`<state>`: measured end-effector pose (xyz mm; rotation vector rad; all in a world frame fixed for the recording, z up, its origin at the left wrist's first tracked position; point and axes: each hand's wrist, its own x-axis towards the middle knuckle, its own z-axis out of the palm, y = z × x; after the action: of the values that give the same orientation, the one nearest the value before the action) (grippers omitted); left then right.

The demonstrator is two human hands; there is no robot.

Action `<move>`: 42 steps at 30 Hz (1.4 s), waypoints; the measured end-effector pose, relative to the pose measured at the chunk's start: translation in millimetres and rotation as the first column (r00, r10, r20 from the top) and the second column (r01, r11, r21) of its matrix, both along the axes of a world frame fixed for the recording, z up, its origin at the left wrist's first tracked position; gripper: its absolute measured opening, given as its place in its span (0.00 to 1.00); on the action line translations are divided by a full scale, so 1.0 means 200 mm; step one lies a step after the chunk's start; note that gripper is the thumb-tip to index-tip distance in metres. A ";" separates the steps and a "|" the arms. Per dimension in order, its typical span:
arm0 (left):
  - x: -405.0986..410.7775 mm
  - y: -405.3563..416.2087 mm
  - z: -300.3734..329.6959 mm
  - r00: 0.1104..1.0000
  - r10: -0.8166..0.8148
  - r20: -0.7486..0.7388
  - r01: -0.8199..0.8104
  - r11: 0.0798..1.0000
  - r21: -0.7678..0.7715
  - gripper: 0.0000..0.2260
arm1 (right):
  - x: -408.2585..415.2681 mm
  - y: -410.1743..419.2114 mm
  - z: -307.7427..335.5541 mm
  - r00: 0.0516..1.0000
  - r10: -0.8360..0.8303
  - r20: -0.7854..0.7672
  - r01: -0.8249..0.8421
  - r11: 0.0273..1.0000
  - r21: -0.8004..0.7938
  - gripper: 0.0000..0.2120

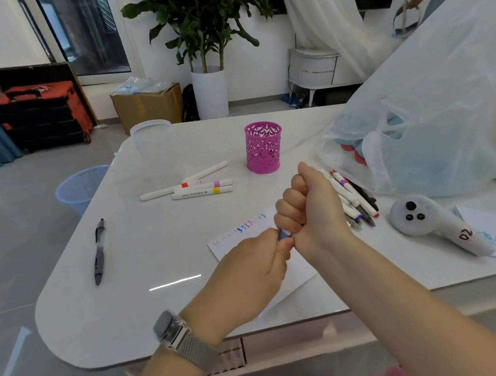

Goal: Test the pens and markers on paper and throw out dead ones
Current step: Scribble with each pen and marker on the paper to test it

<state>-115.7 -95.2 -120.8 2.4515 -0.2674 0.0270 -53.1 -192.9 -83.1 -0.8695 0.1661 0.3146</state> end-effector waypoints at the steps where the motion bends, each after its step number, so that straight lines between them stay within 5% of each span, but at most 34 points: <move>1: 0.00 0.00 -0.01 1.000 0.009 0.002 -0.009 0.999 0.051 0.16 | 0.00 0.00 0.00 1.000 -0.006 -0.017 0.006 1.000 -0.010 0.24; 8: -0.02 -0.05 -0.03 0.999 0.036 0.021 -0.042 0.918 0.394 0.12 | 0.05 -0.02 -0.01 0.992 -0.008 -0.125 -0.002 0.996 -0.084 0.20; 15: 0.01 -0.03 -0.04 0.991 0.045 0.127 -0.100 0.878 0.468 0.13 | 0.13 0.01 -0.02 0.988 0.042 -0.151 -0.055 0.995 -0.083 0.19; 18: -0.10 0.00 -0.07 0.984 -0.033 0.175 -0.054 0.879 0.473 0.17 | 0.32 -0.19 0.07 0.981 -0.174 -0.081 0.176 0.984 0.008 0.17; 21: -0.14 0.09 -0.06 0.994 0.096 0.049 -0.107 0.937 0.333 0.13 | 0.43 -0.42 0.07 0.952 -0.301 -0.057 0.305 0.948 0.089 0.20; 25: -0.05 0.17 -0.03 0.988 0.157 -0.006 -0.154 0.971 0.182 0.13 | 0.42 -0.40 -0.08 0.986 -0.158 -0.044 0.164 0.955 0.245 0.20; 29: 0.00 0.10 -0.03 0.975 0.221 -0.012 -0.221 0.975 0.002 0.12 | 0.42 -0.33 -0.15 0.999 -0.009 -0.041 0.006 0.997 -0.082 0.26; 32: 0.05 0.09 -0.04 0.959 0.278 -0.051 -0.282 0.938 -0.201 0.10 | 0.43 -0.28 -0.20 0.990 0.133 0.051 -0.123 0.980 -0.157 0.31; 34: 0.06 0.09 -0.04 0.947 0.303 -0.104 -0.320 0.881 -0.347 0.07 | 0.42 -0.23 -0.21 0.970 0.205 0.128 -0.168 0.953 -0.253 0.24; 37: 0.06 0.10 -0.03 0.928 0.320 -0.190 -0.372 0.801 -0.470 0.05 | 0.42 -0.17 -0.26 0.957 0.162 0.241 -0.044 0.902 -0.430 0.04; 42: 0.06 0.10 -0.02 0.930 0.314 -0.193 -0.368 0.799 -0.475 0.06 | 0.43 -0.08 -0.31 0.925 0.132 0.356 0.122 0.784 -0.608 0.09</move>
<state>-104.3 -75.2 -124.7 1.9333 0.2166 0.1107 33.7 -209.2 -145.2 -1.5795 -0.1112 0.0784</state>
